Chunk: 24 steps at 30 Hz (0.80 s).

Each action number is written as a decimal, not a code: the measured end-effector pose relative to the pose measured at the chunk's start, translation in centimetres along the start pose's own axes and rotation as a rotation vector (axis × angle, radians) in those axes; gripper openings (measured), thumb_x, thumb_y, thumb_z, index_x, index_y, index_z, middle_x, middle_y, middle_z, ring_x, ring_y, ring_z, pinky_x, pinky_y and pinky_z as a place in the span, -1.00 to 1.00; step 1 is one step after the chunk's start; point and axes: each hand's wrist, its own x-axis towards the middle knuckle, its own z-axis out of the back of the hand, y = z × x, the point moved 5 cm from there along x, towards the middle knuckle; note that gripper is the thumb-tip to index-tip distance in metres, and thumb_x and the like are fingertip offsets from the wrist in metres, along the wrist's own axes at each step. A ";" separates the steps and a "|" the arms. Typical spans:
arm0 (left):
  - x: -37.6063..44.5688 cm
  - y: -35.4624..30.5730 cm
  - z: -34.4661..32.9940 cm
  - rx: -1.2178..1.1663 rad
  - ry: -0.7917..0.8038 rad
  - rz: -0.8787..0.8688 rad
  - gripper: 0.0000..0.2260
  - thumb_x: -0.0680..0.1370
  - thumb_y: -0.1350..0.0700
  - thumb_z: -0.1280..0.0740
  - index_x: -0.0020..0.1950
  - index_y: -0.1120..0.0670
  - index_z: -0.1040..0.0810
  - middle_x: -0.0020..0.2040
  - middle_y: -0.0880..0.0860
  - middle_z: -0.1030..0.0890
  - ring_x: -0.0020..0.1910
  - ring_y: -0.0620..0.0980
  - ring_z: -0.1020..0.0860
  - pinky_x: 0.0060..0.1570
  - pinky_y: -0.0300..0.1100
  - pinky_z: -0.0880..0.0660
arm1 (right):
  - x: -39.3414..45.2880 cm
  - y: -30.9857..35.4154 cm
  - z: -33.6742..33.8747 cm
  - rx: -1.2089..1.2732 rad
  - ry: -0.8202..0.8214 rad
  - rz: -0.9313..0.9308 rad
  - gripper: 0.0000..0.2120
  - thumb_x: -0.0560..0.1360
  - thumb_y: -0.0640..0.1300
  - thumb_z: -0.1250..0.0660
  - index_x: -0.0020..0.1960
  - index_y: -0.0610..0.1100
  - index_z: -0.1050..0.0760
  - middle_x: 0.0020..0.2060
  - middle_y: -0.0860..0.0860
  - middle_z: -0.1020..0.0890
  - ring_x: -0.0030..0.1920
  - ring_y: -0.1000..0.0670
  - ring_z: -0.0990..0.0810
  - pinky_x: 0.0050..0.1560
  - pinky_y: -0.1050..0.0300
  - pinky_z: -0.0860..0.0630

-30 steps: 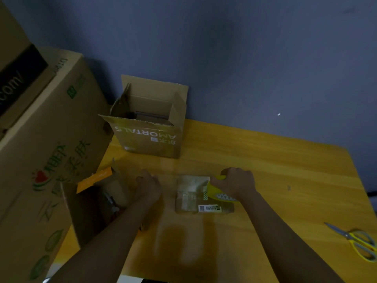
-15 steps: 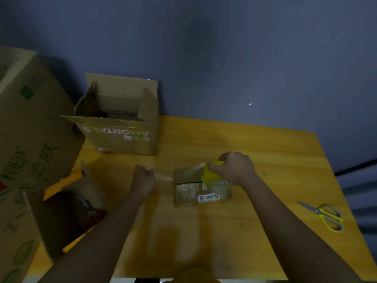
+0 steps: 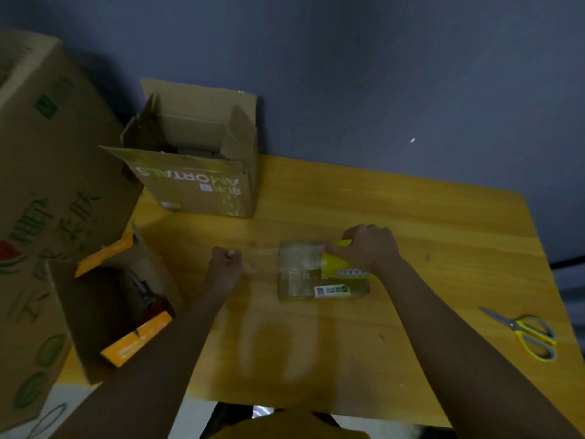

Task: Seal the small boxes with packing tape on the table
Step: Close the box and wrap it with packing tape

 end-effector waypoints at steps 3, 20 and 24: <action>0.4 0.8 -1.1 -0.026 0.034 -0.026 -0.80 0.63 0.05 -0.20 -0.02 0.11 -0.22 -0.31 0.07 -0.38 -0.17 0.28 -0.54 -0.11 0.18 -0.52 | 0.1 -0.7 -0.4 0.070 -0.002 0.004 -0.33 0.45 0.41 -0.21 0.29 -0.08 -0.54 0.05 -0.07 -0.66 0.09 -0.12 -0.58 0.18 -0.05 -0.46; -2.0 -0.3 -4.8 -0.246 0.184 0.117 -0.86 0.69 0.08 -0.05 0.13 0.15 -0.23 -0.23 0.05 -0.37 -0.34 -0.02 -0.39 -0.34 -0.16 -0.40 | 0.2 -2.2 -0.7 0.322 -0.105 0.007 -0.61 0.43 0.31 -0.34 0.03 0.04 -0.65 -0.11 -0.02 -0.67 0.04 -0.11 -0.57 0.11 -0.03 -0.47; -2.3 -0.9 -4.9 -0.233 0.185 0.097 -0.84 0.69 0.06 -0.05 0.13 0.15 -0.24 -0.24 0.06 -0.37 -0.35 -0.01 -0.40 -0.33 -0.16 -0.41 | 0.0 -2.8 -0.8 0.372 -0.117 0.022 -0.62 0.44 0.28 -0.35 0.01 0.01 -0.66 0.01 -0.01 -0.68 0.05 -0.13 -0.57 0.04 0.02 -0.47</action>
